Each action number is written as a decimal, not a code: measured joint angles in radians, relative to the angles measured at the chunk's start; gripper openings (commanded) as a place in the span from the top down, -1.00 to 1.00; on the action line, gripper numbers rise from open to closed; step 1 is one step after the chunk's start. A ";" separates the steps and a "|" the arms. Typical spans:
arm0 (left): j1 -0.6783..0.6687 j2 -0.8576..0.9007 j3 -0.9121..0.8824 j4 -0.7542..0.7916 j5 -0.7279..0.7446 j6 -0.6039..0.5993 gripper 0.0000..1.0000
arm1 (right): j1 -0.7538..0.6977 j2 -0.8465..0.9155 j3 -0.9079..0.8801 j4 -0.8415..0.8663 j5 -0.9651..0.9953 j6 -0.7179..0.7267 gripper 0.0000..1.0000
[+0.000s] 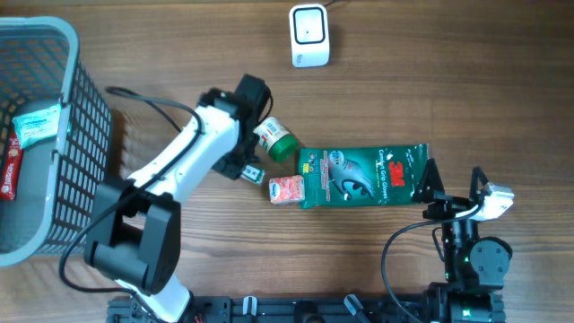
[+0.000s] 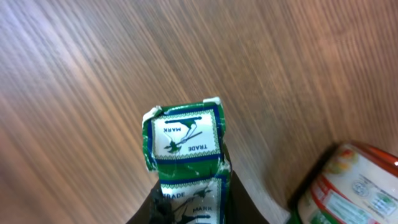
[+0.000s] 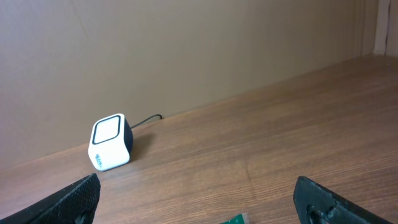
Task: Scan the item barcode
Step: 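Carry the green gum pack out and set it left of the pink pack, then reach the left gripper into the basket and grasp the mint wipes pack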
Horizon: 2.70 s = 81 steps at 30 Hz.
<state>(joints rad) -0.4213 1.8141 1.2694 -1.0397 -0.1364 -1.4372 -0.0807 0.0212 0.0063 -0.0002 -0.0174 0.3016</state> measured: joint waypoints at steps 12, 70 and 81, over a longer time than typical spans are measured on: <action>-0.005 0.002 -0.183 -0.032 0.023 -0.027 -0.51 | 0.000 0.000 0.000 0.000 0.000 0.000 -1.00; 1.005 0.435 0.581 0.136 0.023 0.468 -0.17 | 0.000 0.000 0.000 0.000 0.000 0.000 -1.00; 0.995 0.435 0.598 0.063 -0.009 0.459 0.92 | 0.000 0.000 0.000 0.000 0.000 0.000 -1.00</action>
<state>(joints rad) 0.5735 2.2494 1.8675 -0.9771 -0.1452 -0.9779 -0.0807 0.0212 0.0063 0.0002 -0.0174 0.3016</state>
